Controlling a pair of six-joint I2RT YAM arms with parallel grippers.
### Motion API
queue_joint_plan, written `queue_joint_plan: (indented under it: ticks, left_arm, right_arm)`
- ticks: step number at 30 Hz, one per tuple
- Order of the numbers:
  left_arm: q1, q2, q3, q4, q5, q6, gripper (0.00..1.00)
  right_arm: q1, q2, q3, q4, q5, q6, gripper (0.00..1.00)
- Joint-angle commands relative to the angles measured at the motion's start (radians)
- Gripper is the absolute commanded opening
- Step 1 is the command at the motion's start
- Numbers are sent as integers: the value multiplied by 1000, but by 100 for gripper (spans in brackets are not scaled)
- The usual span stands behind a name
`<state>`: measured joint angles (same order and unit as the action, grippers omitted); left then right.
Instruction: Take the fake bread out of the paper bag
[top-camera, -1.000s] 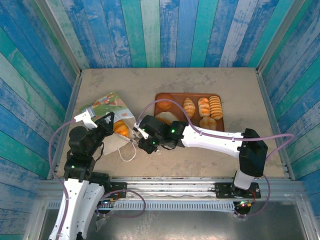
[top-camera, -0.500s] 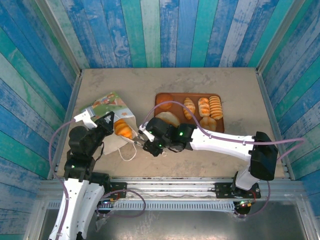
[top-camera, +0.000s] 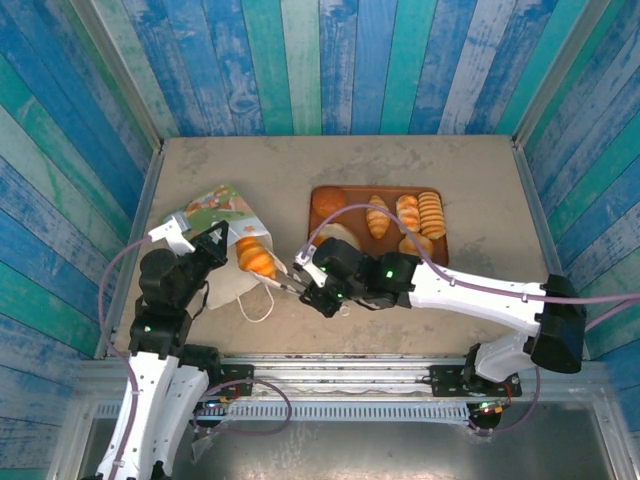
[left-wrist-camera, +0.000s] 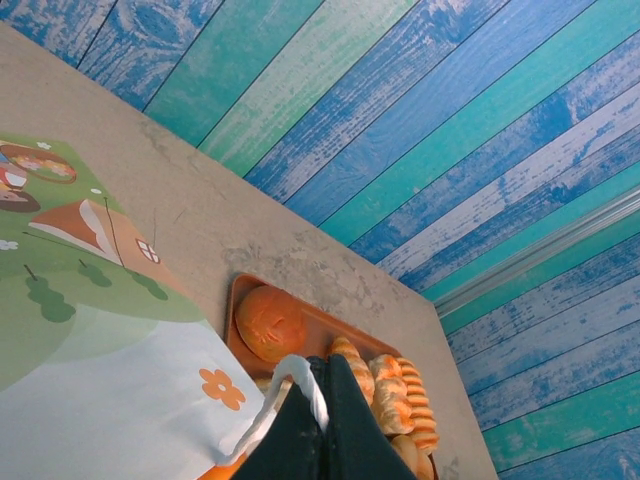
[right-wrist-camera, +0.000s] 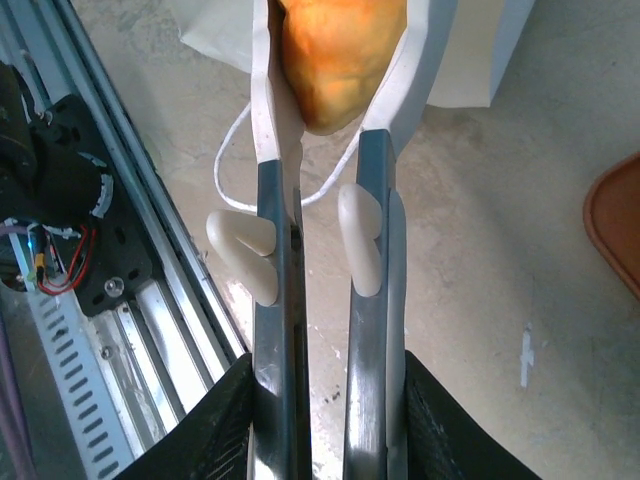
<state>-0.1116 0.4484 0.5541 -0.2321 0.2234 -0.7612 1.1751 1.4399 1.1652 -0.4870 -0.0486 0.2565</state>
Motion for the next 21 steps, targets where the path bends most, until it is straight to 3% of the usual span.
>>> queue_joint_plan:
  ticks: [1,11,21]
  left_arm:
    - [-3,-7,-10,33,-19,-5,0]
    - [-3,-11,-8,31,-30,-9,0]
    - [-3,-27,-14,19,-45,-2,0]
  right_arm:
    - [4,-52,-18,-6,28,-14,34]
    - [4,-178,-94,-56,98,22,33]
    - [2,-328,-166,-141,301,52,32]
